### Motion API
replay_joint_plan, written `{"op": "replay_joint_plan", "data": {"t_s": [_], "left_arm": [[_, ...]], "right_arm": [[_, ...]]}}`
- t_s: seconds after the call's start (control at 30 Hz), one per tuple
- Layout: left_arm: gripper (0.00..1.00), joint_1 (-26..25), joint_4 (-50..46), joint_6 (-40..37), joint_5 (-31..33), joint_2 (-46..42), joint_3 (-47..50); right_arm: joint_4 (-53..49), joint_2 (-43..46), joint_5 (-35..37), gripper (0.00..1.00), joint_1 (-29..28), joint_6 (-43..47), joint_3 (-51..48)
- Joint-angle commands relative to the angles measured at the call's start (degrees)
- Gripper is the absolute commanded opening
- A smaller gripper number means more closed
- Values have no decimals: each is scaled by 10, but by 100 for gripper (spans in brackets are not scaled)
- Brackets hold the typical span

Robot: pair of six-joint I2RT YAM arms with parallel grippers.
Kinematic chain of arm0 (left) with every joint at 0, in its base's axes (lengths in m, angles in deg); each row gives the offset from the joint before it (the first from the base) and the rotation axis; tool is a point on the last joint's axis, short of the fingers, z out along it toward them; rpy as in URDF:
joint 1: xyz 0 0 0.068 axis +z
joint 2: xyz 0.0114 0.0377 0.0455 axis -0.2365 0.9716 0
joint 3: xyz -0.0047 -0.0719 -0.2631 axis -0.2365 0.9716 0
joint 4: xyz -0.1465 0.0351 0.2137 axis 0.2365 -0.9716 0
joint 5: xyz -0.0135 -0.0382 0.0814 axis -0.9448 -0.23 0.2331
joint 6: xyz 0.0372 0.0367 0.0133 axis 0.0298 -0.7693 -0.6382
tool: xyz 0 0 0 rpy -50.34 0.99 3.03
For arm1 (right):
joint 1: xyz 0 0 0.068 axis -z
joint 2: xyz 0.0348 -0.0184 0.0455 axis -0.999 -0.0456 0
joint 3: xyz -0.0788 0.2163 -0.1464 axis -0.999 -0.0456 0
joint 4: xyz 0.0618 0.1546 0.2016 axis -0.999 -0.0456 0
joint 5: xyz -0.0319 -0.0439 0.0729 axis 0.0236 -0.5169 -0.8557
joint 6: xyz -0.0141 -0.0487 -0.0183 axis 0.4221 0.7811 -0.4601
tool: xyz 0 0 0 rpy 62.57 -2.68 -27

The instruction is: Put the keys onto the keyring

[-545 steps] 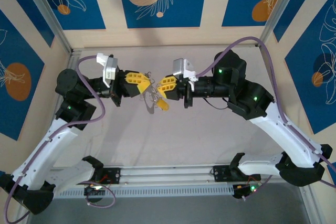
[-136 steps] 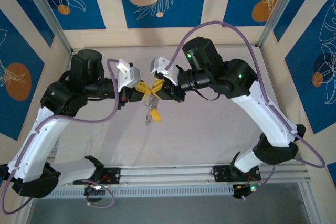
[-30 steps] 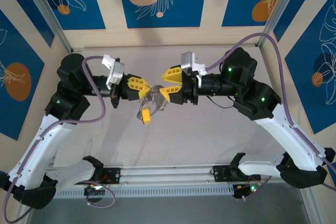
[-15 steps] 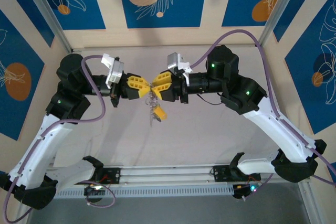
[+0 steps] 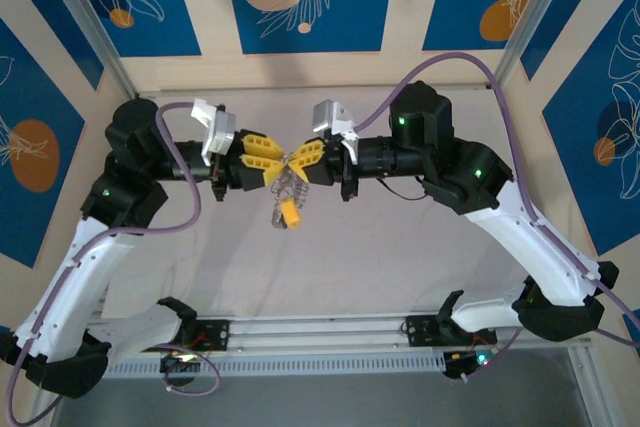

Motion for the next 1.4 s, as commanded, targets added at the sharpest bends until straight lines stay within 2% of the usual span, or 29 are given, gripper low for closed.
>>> {"op": "replay_joint_plan", "data": {"t_s": [0.0, 0.1, 0.4, 0.83, 1.23, 1.37], "left_arm": [[37, 3, -177, -123, 67, 6, -53], [38, 2, -209, -146, 103, 6, -54], [36, 2, -217, -166, 120, 12, -61], [31, 1, -190, -159, 92, 29, -46], [27, -5, -175, -154, 69, 40, -33], [21, -7, -177, -158, 67, 42, -30]], "right_arm": [[-99, -26, 92, 0, -6, 60, 69], [-168, -65, 116, 0, -8, 80, 133], [-318, -155, 153, 0, -35, 126, 267], [-333, -175, 93, 0, -43, 130, 299], [-352, -200, 101, 0, -52, 133, 329], [-355, -207, 101, 0, -52, 134, 337]]}}
